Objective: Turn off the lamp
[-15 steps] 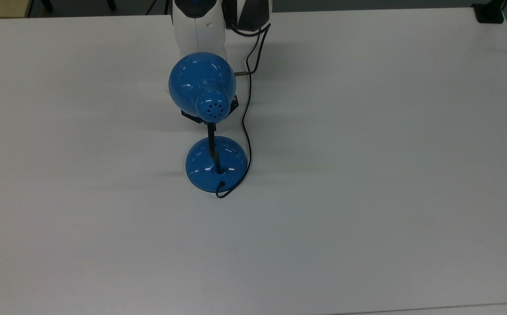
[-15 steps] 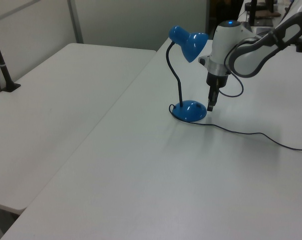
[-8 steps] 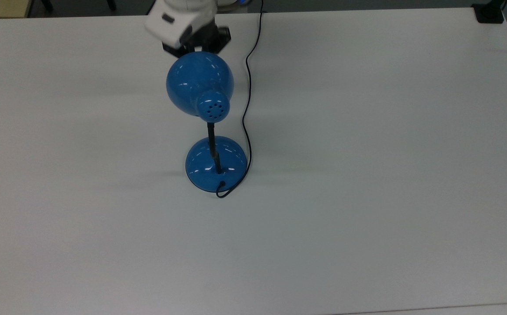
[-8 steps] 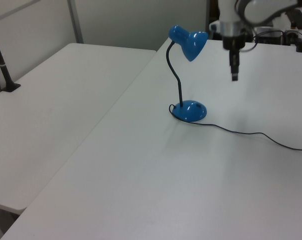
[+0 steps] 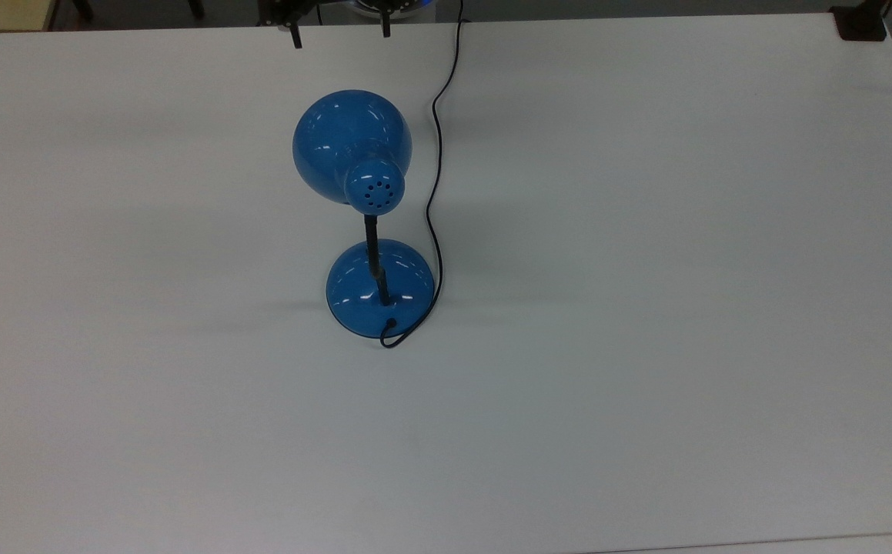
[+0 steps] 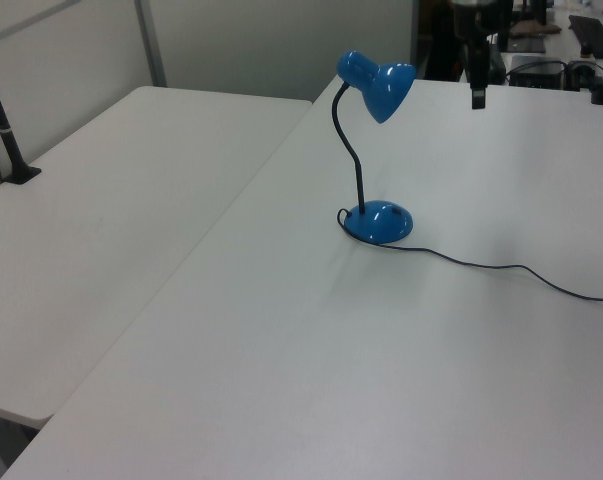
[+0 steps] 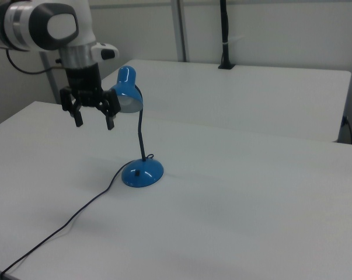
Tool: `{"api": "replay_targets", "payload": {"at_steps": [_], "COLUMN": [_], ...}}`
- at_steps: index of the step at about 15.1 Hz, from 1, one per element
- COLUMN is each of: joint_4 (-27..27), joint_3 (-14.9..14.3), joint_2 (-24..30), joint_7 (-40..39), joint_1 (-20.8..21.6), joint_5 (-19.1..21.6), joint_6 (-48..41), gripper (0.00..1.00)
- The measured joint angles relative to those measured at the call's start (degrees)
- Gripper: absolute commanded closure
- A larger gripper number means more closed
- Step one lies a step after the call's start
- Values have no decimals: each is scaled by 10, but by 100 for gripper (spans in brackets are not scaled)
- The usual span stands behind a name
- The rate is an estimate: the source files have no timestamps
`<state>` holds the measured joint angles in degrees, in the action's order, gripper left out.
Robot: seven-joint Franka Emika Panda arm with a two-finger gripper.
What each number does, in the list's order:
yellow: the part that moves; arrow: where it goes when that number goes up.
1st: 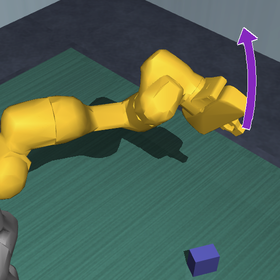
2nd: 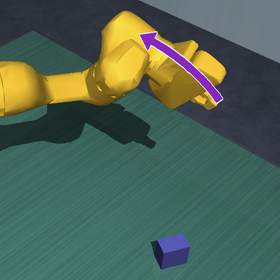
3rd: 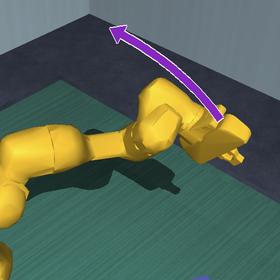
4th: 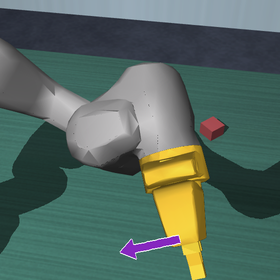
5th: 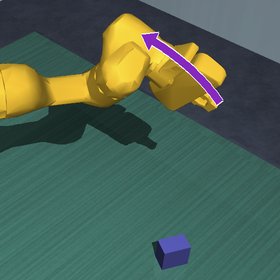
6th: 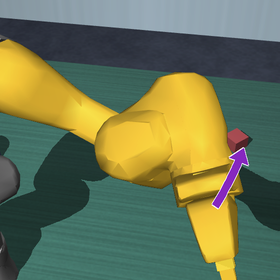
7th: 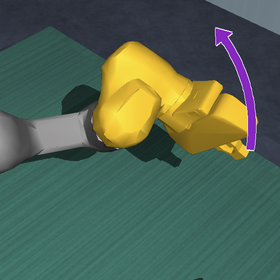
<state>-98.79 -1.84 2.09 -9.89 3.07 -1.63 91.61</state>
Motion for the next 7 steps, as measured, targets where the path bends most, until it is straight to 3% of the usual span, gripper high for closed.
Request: {"api": "replay_targets", "payload": {"at_steps": [4,7], "joint_4": [23,23], "joint_3": [-5,-5], "joint_2": [0,-1], "joint_7": [33,36], "joint_1": [-11,-15], "joint_5": [42,44], "joint_6": [40,51], "gripper": [0,0]}}
